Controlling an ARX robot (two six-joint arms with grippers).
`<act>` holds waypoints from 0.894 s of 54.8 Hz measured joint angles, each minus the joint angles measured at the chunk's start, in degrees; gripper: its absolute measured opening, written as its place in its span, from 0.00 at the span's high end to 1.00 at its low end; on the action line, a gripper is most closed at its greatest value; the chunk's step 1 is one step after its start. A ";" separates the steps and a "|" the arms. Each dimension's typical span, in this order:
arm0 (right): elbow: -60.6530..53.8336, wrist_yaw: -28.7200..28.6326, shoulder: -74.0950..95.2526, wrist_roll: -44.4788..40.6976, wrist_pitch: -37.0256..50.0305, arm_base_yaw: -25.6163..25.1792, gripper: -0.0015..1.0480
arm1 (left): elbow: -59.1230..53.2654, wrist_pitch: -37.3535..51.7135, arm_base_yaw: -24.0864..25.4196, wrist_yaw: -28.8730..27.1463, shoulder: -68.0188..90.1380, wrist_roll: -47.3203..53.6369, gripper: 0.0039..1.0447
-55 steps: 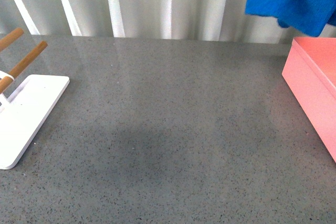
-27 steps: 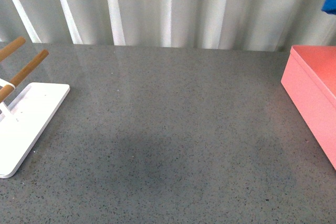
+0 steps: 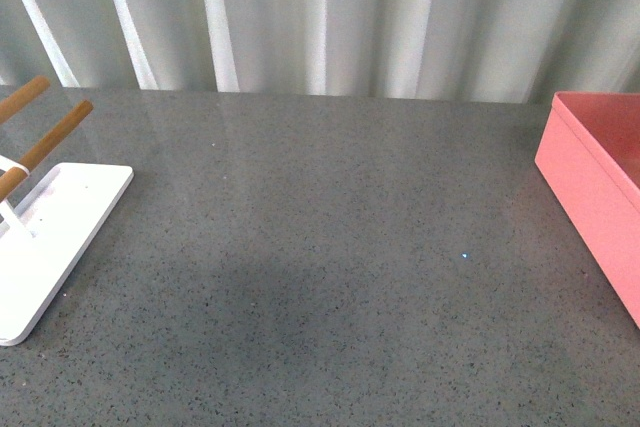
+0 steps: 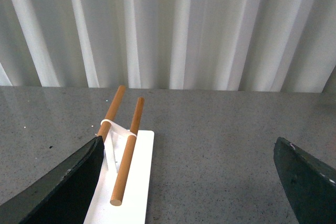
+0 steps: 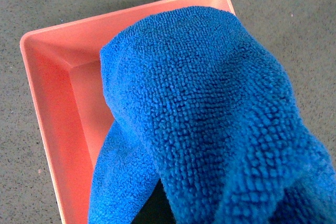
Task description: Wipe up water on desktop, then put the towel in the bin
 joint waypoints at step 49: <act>4.55 7.82 10.47 3.26 -10.97 -2.97 0.07 | 0.00 0.00 0.00 0.00 0.00 0.00 0.06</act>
